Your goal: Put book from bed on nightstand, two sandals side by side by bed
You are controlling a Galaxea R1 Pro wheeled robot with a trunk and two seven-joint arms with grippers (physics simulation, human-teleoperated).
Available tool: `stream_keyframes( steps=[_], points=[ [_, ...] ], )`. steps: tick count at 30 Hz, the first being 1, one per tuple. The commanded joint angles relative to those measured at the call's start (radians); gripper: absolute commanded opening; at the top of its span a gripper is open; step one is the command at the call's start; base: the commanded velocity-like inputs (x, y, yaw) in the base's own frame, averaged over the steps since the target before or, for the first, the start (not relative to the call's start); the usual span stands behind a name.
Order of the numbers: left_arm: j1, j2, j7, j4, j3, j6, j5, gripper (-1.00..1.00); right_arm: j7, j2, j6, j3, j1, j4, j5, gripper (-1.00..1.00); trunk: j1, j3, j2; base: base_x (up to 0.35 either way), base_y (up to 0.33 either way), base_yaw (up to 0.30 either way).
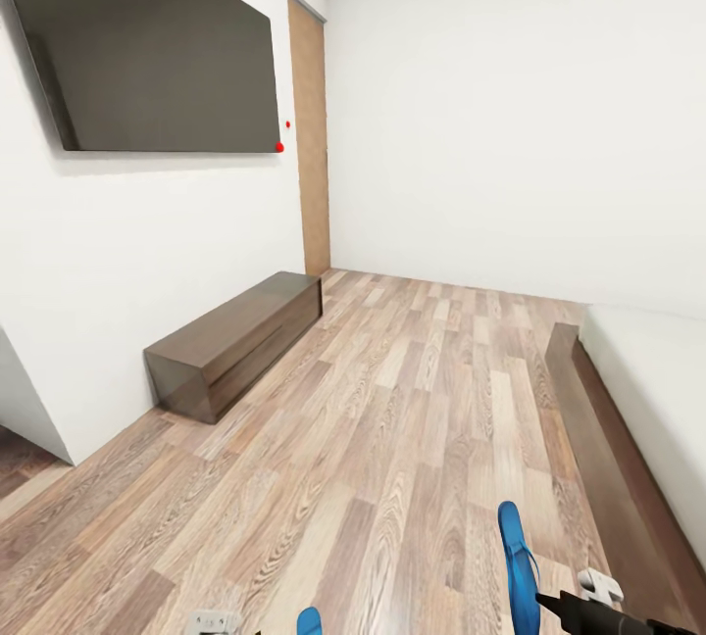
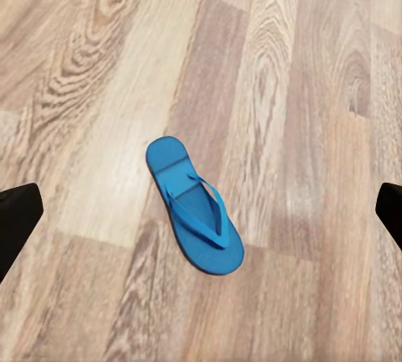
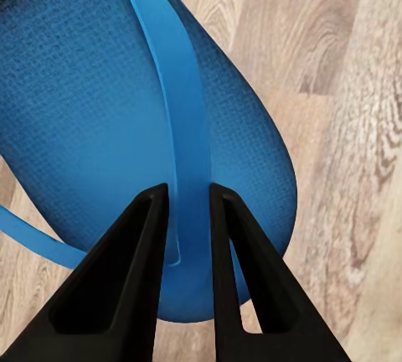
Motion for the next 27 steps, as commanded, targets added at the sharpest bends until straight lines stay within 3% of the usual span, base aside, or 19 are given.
stream_keyframes(
  steps=[1,8,10,12,14,18,21,23,25,27],
  points=[
    [0.000,-0.001,-0.007,-0.001,0.004,0.007,-0.002,1.00,0.001,-0.001,0.010,0.004,0.000,-0.001,-0.010,-1.00,0.000,-0.001,0.000,0.000,0.000,0.005],
    [0.000,0.001,-0.030,-0.018,0.007,0.013,0.002,1.00,0.001,0.000,0.010,0.004,0.000,-0.002,-0.012,-1.00,0.000,-0.001,0.000,0.000,0.000,0.000],
    [0.000,-0.001,-0.058,-0.051,0.007,0.015,0.010,1.00,0.001,0.000,0.010,0.004,0.000,-0.002,-0.013,-1.00,0.000,-0.001,0.000,0.000,0.000,0.000],
    [0.000,-0.018,-0.073,-0.126,0.006,0.036,0.020,1.00,0.002,0.000,0.010,0.003,0.000,-0.002,-0.014,-1.00,0.000,-0.001,0.000,0.000,0.000,0.000],
    [0.000,-0.039,-0.078,-0.233,0.006,0.128,0.023,1.00,0.002,0.000,0.011,0.004,0.000,-0.002,-0.014,-1.00,0.000,-0.001,0.000,0.000,0.000,0.000],
    [-0.020,-0.067,-0.077,-0.508,0.006,0.446,0.022,1.00,0.002,-0.001,0.011,0.004,0.000,-0.002,-0.014,-1.00,0.000,-0.001,0.000,0.000,0.000,0.000],
    [-0.067,-0.089,-0.073,-0.619,0.005,0.601,0.021,1.00,0.002,-0.001,0.011,0.004,0.000,-0.002,-0.013,-1.00,0.000,-0.001,0.000,0.000,0.000,0.000],
    [-0.117,-0.114,-0.055,-0.649,0.002,0.677,0.017,1.00,0.002,-0.001,0.010,0.004,0.000,-0.002,-0.013,-1.00,0.000,-0.001,0.000,0.000,0.000,0.000],
    [-0.149,-0.131,-0.012,-0.647,-0.008,0.706,0.016,1.00,0.002,-0.001,0.010,0.004,0.000,-0.002,-0.013,-1.00,0.000,-0.001,0.000,0.000,0.000,0.000],
    [-0.178,-0.152,0.114,-0.600,-0.048,0.724,0.017,1.00,0.002,-0.001,0.010,0.004,0.000,-0.001,-0.012,-1.00,0.000,-0.001,0.000,0.000,0.000,0.000]
  ],
)
